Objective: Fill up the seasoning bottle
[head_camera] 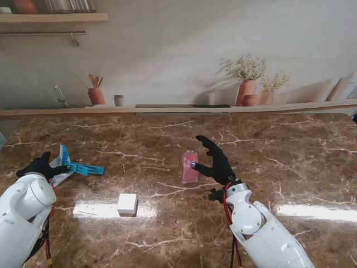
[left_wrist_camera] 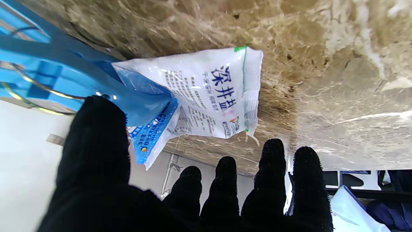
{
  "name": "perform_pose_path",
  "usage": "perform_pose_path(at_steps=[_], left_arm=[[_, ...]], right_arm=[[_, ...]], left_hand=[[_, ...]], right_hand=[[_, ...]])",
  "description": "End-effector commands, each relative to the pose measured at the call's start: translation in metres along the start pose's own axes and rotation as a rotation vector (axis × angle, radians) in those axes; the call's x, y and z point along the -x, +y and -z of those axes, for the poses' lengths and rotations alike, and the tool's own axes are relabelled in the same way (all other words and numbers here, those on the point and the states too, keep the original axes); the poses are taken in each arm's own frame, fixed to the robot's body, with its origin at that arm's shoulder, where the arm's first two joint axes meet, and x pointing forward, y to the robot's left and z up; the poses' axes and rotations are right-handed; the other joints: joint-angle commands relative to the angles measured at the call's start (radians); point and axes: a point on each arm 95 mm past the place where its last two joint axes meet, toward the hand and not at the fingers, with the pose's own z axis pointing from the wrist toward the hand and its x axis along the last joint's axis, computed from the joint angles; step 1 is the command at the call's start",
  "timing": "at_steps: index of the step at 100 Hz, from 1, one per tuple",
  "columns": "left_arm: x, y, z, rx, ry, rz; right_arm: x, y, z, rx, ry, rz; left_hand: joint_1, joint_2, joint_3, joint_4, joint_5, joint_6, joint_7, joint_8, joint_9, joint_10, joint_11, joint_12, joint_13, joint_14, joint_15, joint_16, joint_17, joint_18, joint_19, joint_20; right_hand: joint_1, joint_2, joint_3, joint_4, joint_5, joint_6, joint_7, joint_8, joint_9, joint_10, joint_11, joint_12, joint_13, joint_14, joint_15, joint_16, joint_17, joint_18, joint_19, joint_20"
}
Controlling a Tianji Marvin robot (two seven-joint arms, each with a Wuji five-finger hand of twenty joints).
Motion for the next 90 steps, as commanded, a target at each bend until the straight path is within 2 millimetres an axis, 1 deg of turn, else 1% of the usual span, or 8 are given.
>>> perform_pose_path(at_steps=[1, 27, 36, 55, 76, 80, 83, 90], left_arm=[[-0.001, 0.0, -0.004, 0.0, -0.017, 0.006], [-0.005, 0.0, -0.015, 0.031, -0.079, 0.02], [-0.007, 0.002, -0.018, 0.06, -0.102, 0.027], [-0.011, 0.009, -0.023, 0.104, -0.141, 0.018], [-0.011, 0.023, -0.029, 0.117, -0.178, 0.033], [-0.011, 0.025, -0.03, 0.113, -0.184, 0.036], [-0.011, 0.027, -0.03, 0.107, -0.185, 0.041], [-0.012, 0.03, -0.032, 0.067, -0.194, 0.055]], right_arm=[[0.005, -0.004, 0.003, -0.016, -0.018, -0.012], [0.006, -0.004, 0.006, -0.019, -0.026, -0.015], [0.006, -0.004, 0.006, -0.018, -0.026, -0.014], [0.007, -0.003, 0.007, -0.018, -0.03, -0.013], [0.008, -0.003, 0.009, -0.017, -0.037, -0.012], [0.008, -0.003, 0.009, -0.019, -0.038, -0.012], [0.008, -0.003, 0.009, -0.02, -0.039, -0.012], [0.007, -0.003, 0.009, -0.021, -0.04, -0.012]], left_hand=[[0.025, -0.008, 0.019, 0.035, -0.036, 0.023, -0.033, -0.086, -0.032, -0.019, -0.028, -0.011, 0.0, -0.028, -0.008, 0.015, -0.019, 0.002, -0.018, 0.001], [0.016, -0.005, 0.018, 0.03, -0.033, 0.178, -0.007, -0.129, 0.108, 0.018, 0.197, 0.182, 0.04, -0.004, 0.101, 0.158, -0.029, 0.008, -0.024, 0.01], [0.014, -0.016, -0.011, 0.029, -0.025, 0.173, 0.027, 0.063, 0.082, 0.029, 0.248, 0.347, 0.002, -0.006, 0.133, 0.256, -0.043, 0.002, -0.036, 0.007], [0.004, -0.04, -0.025, 0.025, 0.048, 0.125, 0.277, 0.265, -0.007, 0.033, 0.263, 0.465, -0.069, -0.015, 0.152, 0.322, -0.049, 0.001, -0.036, 0.011], [0.068, -0.098, 0.003, 0.024, 0.007, 0.068, 0.792, 0.654, -0.06, 0.044, -0.017, 0.236, -0.158, -0.048, 0.036, 0.158, -0.046, -0.022, -0.056, 0.011], [0.068, -0.129, 0.06, 0.018, 0.023, 0.052, 0.871, 0.734, -0.051, 0.048, 0.021, 0.221, -0.132, -0.043, 0.042, 0.146, -0.047, -0.023, -0.031, 0.031], [-0.04, -0.203, 0.332, -0.019, 0.051, 0.045, 0.898, 0.786, -0.038, 0.047, 0.049, 0.202, -0.117, -0.039, 0.05, 0.143, -0.045, -0.021, -0.012, 0.038], [-0.083, -0.306, 0.574, -0.054, 0.153, 0.009, 1.024, 0.885, 0.066, 0.058, 0.134, 0.165, -0.032, -0.029, 0.084, 0.14, -0.002, -0.007, 0.078, 0.06]], right_hand=[[0.033, 0.009, -0.008, 0.034, 0.024, -0.023, 0.004, -0.013, 0.011, -0.014, 0.005, -0.012, 0.021, -0.031, -0.004, -0.01, 0.009, -0.011, 0.018, 0.015], [0.034, 0.009, -0.002, 0.034, 0.027, -0.024, 0.007, -0.016, 0.017, -0.014, 0.005, -0.013, 0.026, -0.03, -0.006, -0.011, 0.013, -0.008, 0.019, 0.013], [0.034, 0.012, -0.001, 0.034, 0.028, -0.024, 0.008, -0.016, 0.017, -0.014, 0.005, -0.013, 0.026, -0.029, -0.006, -0.011, 0.014, -0.008, 0.02, 0.013], [0.034, 0.019, 0.001, 0.036, 0.03, -0.025, 0.01, -0.018, 0.019, -0.014, 0.005, -0.013, 0.028, -0.029, -0.005, -0.01, 0.013, -0.008, 0.022, 0.013], [0.035, 0.028, 0.005, 0.037, 0.031, -0.025, 0.012, -0.019, 0.02, -0.015, 0.006, -0.013, 0.028, -0.028, -0.005, -0.01, 0.014, -0.008, 0.023, 0.012], [0.036, 0.031, 0.005, 0.037, 0.032, -0.025, 0.013, -0.02, 0.022, -0.015, 0.007, -0.013, 0.031, -0.03, -0.004, -0.009, 0.014, -0.008, 0.023, 0.012], [0.035, 0.033, 0.006, 0.038, 0.032, -0.025, 0.013, -0.02, 0.023, -0.015, 0.007, -0.013, 0.031, -0.029, -0.004, -0.01, 0.015, -0.008, 0.023, 0.012], [0.037, 0.035, 0.008, 0.038, 0.034, -0.025, 0.014, -0.02, 0.026, -0.015, 0.009, -0.013, 0.033, -0.029, -0.003, -0.009, 0.015, -0.008, 0.024, 0.012]])
